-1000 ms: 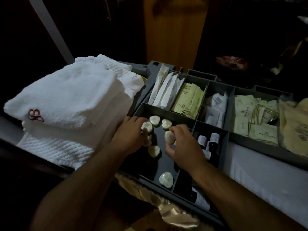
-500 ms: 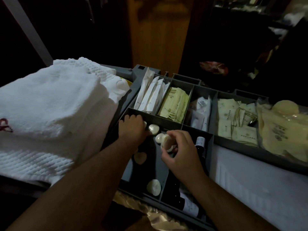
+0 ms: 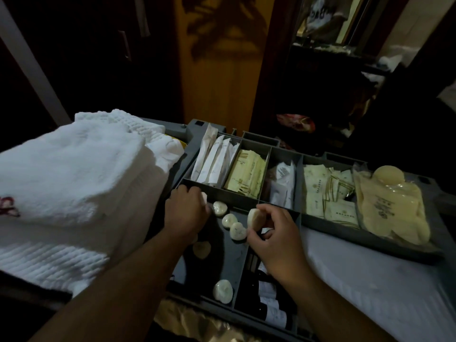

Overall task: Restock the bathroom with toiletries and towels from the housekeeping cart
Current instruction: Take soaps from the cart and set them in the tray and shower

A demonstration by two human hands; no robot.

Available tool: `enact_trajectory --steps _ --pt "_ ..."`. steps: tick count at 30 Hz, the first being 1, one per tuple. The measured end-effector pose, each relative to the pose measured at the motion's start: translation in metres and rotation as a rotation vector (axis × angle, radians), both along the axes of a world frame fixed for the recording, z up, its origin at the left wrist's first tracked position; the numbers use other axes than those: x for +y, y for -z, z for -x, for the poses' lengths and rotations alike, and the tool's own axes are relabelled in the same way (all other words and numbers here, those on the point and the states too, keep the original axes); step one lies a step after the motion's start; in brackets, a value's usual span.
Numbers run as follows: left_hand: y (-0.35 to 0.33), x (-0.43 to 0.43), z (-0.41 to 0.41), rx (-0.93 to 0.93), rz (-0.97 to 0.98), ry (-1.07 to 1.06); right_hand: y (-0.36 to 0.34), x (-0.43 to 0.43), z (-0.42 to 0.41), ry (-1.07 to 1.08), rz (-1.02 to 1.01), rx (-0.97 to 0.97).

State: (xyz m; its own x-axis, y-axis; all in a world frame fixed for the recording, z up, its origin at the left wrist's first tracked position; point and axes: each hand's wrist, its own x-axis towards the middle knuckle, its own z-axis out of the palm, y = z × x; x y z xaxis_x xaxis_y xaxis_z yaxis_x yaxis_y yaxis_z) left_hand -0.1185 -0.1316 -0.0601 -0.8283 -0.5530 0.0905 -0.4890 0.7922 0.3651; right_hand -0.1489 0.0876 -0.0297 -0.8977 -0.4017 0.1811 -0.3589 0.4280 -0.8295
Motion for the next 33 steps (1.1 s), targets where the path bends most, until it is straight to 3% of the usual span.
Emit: enact_trajectory --steps 4,6,11,16,20,26,33 --pt "-0.035 0.012 -0.025 0.406 -0.601 -0.040 -0.025 0.001 -0.006 0.051 0.068 -0.057" --pt "-0.053 0.020 -0.045 0.498 -0.842 -0.038 -0.038 0.001 -0.012 0.057 0.156 -0.110" --pt "-0.083 0.029 -0.091 0.647 -1.166 0.003 -0.056 -0.006 -0.037 0.092 0.355 -0.190" --pt "-0.104 0.039 -0.123 0.614 -1.197 0.159 -0.066 -0.014 -0.053 0.051 0.402 -0.194" --pt "-0.117 0.043 -0.140 0.691 -1.236 0.204 -0.071 -0.022 -0.055 0.000 0.408 -0.200" --pt "-0.118 0.049 -0.162 0.812 -1.259 0.120 -0.069 -0.042 -0.056 -0.168 0.403 -0.225" --pt "-0.114 0.066 -0.192 0.847 -1.072 -0.083 -0.048 -0.060 -0.068 -0.345 0.433 -0.411"
